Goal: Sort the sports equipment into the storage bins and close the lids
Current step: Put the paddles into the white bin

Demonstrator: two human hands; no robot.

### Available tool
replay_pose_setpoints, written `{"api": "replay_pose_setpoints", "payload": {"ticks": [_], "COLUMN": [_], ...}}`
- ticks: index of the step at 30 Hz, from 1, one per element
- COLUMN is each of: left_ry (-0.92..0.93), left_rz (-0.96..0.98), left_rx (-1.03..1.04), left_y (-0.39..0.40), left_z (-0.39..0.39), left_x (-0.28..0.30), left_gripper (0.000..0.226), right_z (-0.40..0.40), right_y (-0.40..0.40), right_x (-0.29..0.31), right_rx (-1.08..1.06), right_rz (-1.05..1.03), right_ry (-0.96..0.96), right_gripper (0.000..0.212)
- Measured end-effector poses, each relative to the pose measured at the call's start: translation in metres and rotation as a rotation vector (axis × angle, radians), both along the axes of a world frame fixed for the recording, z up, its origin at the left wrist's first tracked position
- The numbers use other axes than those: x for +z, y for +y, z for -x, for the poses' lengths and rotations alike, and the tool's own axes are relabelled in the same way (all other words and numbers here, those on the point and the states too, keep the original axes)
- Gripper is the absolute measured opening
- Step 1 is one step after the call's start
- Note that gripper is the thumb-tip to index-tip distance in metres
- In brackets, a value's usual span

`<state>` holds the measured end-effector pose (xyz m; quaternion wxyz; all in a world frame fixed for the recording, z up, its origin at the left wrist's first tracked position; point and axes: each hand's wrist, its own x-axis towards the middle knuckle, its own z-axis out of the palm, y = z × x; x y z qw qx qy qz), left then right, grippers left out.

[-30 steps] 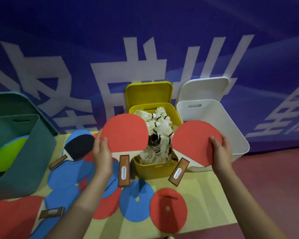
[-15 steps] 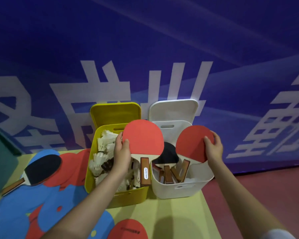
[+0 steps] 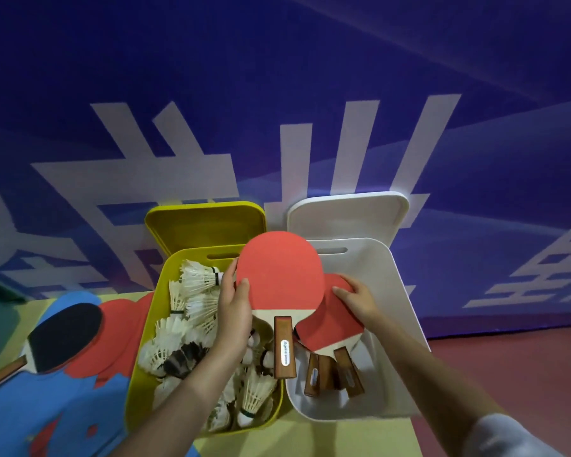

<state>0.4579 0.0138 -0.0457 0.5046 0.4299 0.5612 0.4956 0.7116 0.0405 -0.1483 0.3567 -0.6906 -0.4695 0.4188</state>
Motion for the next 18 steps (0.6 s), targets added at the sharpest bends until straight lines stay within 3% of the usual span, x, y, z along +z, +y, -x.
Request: {"api": "replay_pose_setpoints", "payload": {"ticks": [4, 7, 11, 13, 15, 18], "left_ry": [0.01, 0.005, 0.01, 0.018, 0.02, 0.007], "left_rz": [-0.017, 0.0, 0.016, 0.019, 0.018, 0.026], "left_rx": [-0.002, -0.005, -0.029, -0.041, -0.041, -0.014], "left_y": [0.001, -0.001, -0.002, -0.002, -0.003, -0.002], "left_z": [-0.005, -0.012, -0.018, -0.019, -0.021, -0.027], "left_x": [-0.006, -0.011, -0.014, -0.015, -0.014, -0.013], "left_gripper": [0.043, 0.041, 0.041, 0.043, 0.043, 0.043], "right_z": [-0.001, 0.008, 0.014, 0.013, 0.017, 0.031], "right_y": [0.016, 0.011, 0.008, 0.007, 0.006, 0.001], "right_x": [-0.027, -0.041, -0.042, -0.037, -0.022, 0.023], "right_rx": [-0.055, -0.107, -0.141, -0.163, -0.181, -0.295], "right_rz": [0.066, 0.015, -0.035, 0.012, 0.007, -0.02], "right_ry": [-0.25, -0.318, -0.606, -0.686, -0.602, 0.084], "right_gripper": [0.042, 0.045, 0.064, 0.063, 0.045, 0.032]}}
